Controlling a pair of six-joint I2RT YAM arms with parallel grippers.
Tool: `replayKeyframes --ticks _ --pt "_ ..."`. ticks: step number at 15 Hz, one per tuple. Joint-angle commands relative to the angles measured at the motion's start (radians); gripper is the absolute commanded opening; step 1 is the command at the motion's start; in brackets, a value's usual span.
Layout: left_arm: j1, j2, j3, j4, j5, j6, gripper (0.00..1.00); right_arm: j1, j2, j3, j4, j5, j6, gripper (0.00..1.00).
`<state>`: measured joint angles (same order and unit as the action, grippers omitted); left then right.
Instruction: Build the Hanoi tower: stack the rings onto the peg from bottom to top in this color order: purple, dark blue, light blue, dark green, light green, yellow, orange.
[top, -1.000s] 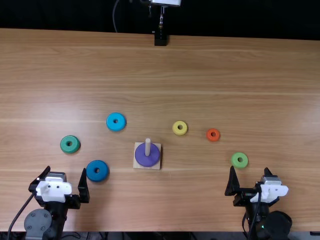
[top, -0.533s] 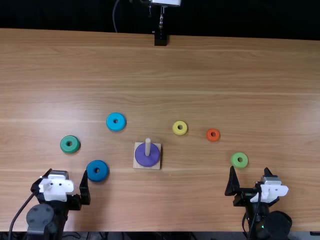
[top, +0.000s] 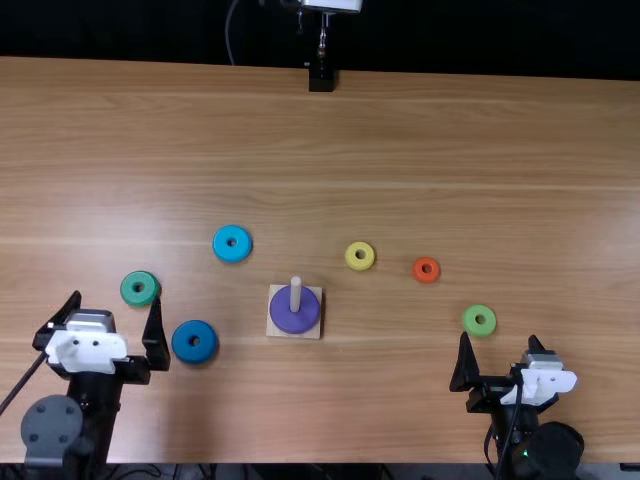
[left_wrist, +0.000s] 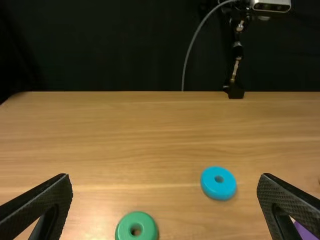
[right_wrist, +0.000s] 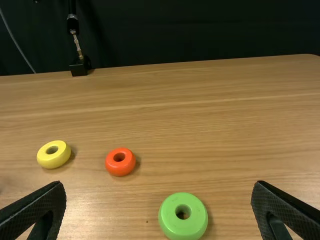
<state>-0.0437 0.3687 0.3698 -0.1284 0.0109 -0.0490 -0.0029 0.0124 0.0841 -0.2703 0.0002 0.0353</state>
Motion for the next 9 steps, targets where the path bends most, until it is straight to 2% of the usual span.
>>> replayKeyframes --ticks 1,3,4,5,6,7,9 --pt "0.011 0.033 0.07 0.007 0.0 0.01 1.0 -0.014 -0.012 -0.07 -0.071 0.011 0.005 1.0" --pt "0.011 0.095 0.132 0.007 -0.004 0.014 1.0 -0.014 -0.012 -0.07 -0.071 0.011 0.005 1.0" --pt "0.008 0.124 0.166 0.007 -0.015 0.014 1.0 -0.014 -0.012 -0.07 -0.071 0.011 0.005 1.0" --pt "-0.002 0.15 0.189 0.007 -0.053 0.016 1.0 -0.014 -0.012 -0.07 -0.071 0.011 0.005 1.0" --pt "-0.016 0.154 0.192 0.016 -0.103 0.016 1.0 -0.014 -0.012 -0.07 -0.071 0.011 0.005 1.0" --pt "-0.022 0.154 0.192 0.018 -0.123 0.016 1.0 -0.012 -0.012 -0.07 -0.071 0.011 0.005 1.0" --pt "-0.024 0.153 0.192 0.016 -0.131 0.016 1.0 -0.014 -0.012 -0.07 -0.071 0.011 0.005 1.0"
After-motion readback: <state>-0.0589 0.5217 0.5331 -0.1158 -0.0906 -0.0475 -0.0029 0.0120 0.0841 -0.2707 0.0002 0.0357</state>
